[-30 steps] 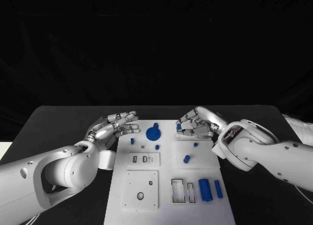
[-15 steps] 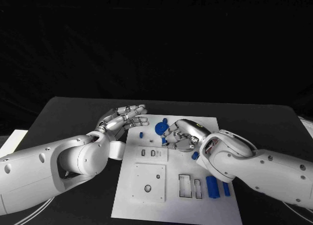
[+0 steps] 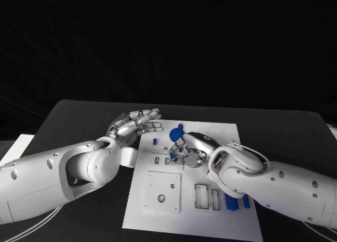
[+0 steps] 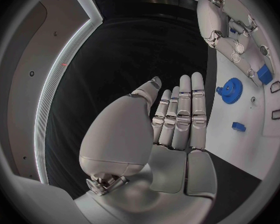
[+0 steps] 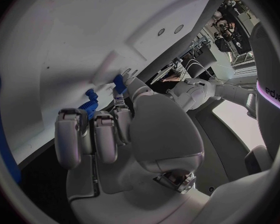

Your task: Assemble the parts on the task board

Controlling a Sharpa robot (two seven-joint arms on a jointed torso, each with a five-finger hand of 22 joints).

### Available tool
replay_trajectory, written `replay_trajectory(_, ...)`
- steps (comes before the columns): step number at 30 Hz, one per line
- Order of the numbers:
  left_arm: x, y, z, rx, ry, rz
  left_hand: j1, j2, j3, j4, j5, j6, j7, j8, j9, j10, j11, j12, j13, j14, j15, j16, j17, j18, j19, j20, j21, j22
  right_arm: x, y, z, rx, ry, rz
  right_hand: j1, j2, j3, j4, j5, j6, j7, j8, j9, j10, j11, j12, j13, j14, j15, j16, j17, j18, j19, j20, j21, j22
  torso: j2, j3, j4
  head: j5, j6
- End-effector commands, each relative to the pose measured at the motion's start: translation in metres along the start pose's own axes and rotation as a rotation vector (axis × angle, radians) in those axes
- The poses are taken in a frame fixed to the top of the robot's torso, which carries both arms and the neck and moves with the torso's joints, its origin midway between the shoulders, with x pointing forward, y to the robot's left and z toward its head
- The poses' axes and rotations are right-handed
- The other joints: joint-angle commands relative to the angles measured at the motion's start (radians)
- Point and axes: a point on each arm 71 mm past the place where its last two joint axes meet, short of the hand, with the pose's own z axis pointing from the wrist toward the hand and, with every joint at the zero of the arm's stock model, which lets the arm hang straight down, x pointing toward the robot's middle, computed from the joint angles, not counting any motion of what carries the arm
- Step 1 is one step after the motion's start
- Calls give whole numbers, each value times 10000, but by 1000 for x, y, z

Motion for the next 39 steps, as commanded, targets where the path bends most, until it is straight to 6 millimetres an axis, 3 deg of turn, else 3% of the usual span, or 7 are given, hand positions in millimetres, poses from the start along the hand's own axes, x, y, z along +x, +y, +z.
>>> replay_trajectory(1, 3, -1, 0, 96, 190, -124, 58, 30, 40, -36, -41, -51, -17, -26, -13, -68, 23, -49, -10, -54, -24, -43, 17, 80, -39, -4, 58, 17, 7, -2, 0, 140, 465, -430, -21, 135, 43, 35, -1, 140, -51, 24, -13, -21, -46, 25, 240, 1055, -58, 24, 2607, -40, 133, -84, 13, 282, 0, 9, -2, 24, -37)
replay_trajectory(26, 2, -1, 0, 86, 192, -125, 58, 30, 40, -36, -41, -51, -17, -26, -13, -68, 23, -49, -10, -54, -24, -43, 17, 80, -39, -4, 58, 17, 14, -3, -6, 489, 1472, -1170, -247, 30, 28, 106, -107, 131, -48, 4, -19, -51, -41, -39, 211, 1041, -52, -12, 2550, -27, 106, -83, -28, 213, -2, 3, -11, -19, -176)
replay_trajectory(39, 3, -1, 0, 77, 206, -131, 58, 30, 40, -36, -41, -51, -17, -26, -13, -68, 23, -49, -10, -54, -24, -43, 17, 80, -39, -4, 58, 17, 14, -3, -6, 709, 1214, -1596, -521, -170, -25, 208, -79, 11, 2, -81, -54, -117, -4, -167, 146, 1025, -28, -55, 2484, -8, 67, -69, -89, 111, -9, -2, -8, -47, -188)
